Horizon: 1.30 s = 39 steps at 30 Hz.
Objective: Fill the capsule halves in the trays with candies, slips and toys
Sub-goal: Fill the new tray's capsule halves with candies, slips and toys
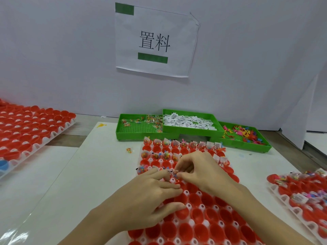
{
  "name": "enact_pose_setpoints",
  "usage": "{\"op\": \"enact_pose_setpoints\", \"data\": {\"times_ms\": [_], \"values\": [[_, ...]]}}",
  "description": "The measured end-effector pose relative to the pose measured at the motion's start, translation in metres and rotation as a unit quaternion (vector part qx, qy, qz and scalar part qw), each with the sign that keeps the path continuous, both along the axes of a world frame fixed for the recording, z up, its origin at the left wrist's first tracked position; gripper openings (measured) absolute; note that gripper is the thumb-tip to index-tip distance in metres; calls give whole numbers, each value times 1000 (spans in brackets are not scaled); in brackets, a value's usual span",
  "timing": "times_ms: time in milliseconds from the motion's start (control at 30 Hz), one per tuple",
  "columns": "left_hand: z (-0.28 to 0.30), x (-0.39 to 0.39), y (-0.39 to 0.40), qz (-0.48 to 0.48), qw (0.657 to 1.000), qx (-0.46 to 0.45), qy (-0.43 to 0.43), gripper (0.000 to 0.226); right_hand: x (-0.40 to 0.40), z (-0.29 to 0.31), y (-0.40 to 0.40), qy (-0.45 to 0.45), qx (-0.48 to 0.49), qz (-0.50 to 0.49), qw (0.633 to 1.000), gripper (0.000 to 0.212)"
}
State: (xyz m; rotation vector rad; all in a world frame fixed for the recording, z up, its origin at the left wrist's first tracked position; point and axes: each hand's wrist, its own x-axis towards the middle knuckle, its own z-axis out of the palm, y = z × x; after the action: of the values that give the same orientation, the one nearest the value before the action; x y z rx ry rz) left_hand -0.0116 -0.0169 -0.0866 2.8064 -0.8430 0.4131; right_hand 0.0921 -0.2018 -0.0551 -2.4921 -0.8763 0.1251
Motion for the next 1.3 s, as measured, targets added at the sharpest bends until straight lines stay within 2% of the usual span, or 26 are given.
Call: {"op": "enact_pose_setpoints", "data": {"times_ms": [100, 267, 433, 667, 800, 900, 1000, 1100, 1200, 1300], "values": [[-1, 0, 0, 2, 1000, 2, 1, 53, 2, 5, 6, -9, -51, 12, 999, 10], [1, 1, 0, 5, 1000, 12, 12, 55, 9, 10, 10, 25, -61, -23, 998, 15], [2, 1, 1, 6, 1000, 4, 11, 51, 15, 16, 4, 70, -65, 11, 995, 11], [2, 0, 1, 6, 1000, 5, 14, 52, 16, 16, 12, 44, -85, 3, 995, 3], [4, 0, 1, 3, 1000, 4, 15, 54, 16, 16, 13, 40, -79, -20, 996, 7], [6, 0, 1, 0, 1000, -3, 27, 55, 14, 17, 8, 53, -65, 1, 996, 6], [6, 0, 2, -3, 1000, -14, 28, 55, 16, 26, -8, 51, -17, -15, 998, 11], [6, 1, 3, -8, 999, -42, 30, 54, 20, 38, -31, 74, 78, -42, 993, 19], [7, 3, 3, -17, 996, -85, 31, 48, 21, 43, -55, 133, 197, -61, 969, 23], [6, 6, 6, -6, 989, -148, 26, 42, 20, 39, -69, 150, 269, -72, 949, 25]]}}
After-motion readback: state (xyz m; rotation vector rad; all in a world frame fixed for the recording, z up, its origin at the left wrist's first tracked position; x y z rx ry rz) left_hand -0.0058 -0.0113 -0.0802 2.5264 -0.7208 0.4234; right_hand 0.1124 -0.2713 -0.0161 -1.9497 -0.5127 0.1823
